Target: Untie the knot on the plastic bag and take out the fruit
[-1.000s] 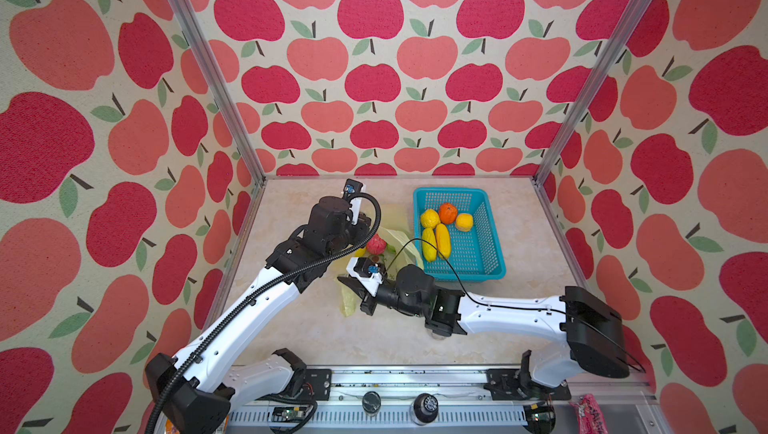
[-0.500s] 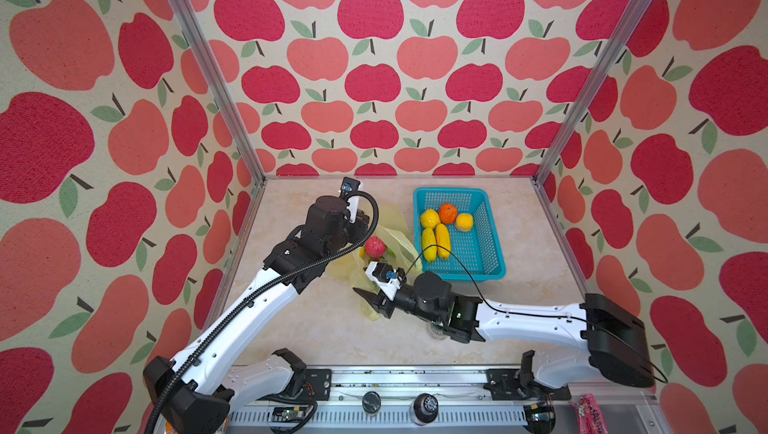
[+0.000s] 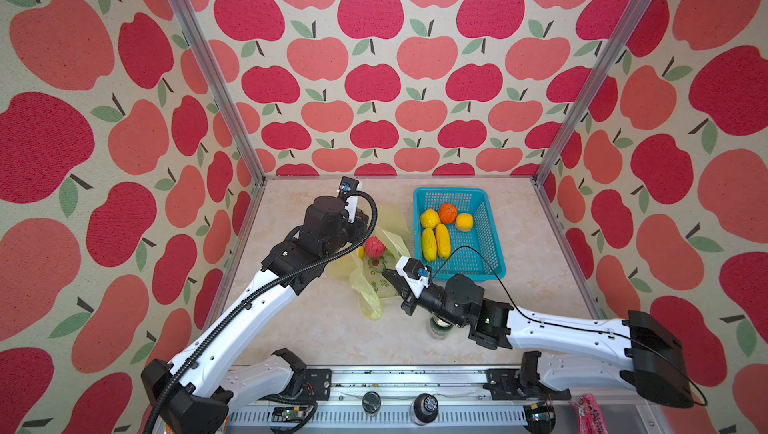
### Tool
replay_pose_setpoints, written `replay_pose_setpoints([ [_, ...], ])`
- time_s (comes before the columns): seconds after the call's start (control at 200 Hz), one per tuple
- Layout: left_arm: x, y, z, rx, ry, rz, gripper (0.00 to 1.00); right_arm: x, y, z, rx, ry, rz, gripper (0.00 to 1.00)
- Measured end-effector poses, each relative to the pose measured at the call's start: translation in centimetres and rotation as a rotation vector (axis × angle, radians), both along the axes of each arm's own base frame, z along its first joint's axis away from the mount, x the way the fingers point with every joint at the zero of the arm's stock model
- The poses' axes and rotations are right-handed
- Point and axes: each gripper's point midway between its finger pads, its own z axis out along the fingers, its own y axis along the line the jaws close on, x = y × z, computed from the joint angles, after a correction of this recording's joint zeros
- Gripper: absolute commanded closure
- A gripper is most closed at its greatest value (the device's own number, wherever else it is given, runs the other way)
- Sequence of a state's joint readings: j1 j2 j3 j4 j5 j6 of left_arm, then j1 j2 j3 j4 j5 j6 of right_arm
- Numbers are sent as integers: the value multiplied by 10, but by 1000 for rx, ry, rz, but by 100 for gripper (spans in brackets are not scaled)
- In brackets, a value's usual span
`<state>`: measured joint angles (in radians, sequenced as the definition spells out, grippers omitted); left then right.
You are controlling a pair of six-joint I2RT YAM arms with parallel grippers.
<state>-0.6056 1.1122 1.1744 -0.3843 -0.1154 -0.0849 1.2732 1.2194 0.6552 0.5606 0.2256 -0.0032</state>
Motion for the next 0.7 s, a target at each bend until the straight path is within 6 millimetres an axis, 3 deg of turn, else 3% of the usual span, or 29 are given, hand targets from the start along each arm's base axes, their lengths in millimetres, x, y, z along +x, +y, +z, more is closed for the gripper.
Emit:
replay_pose_setpoints([
  [0.21, 0, 0, 0, 0, 0, 0, 100, 20, 13, -44, -127, 66, -75, 91],
  [0.44, -1, -2, 0, -3, 3, -12, 100, 78, 18, -66, -160, 167, -244, 86],
  [0.575, -2, -3, 0, -3, 3, -14, 100, 80, 43, -86, -214, 176, -272, 84],
  [0.7, -2, -3, 0, -3, 3, -14, 100, 59, 64, -98, -271, 128, -280, 80],
])
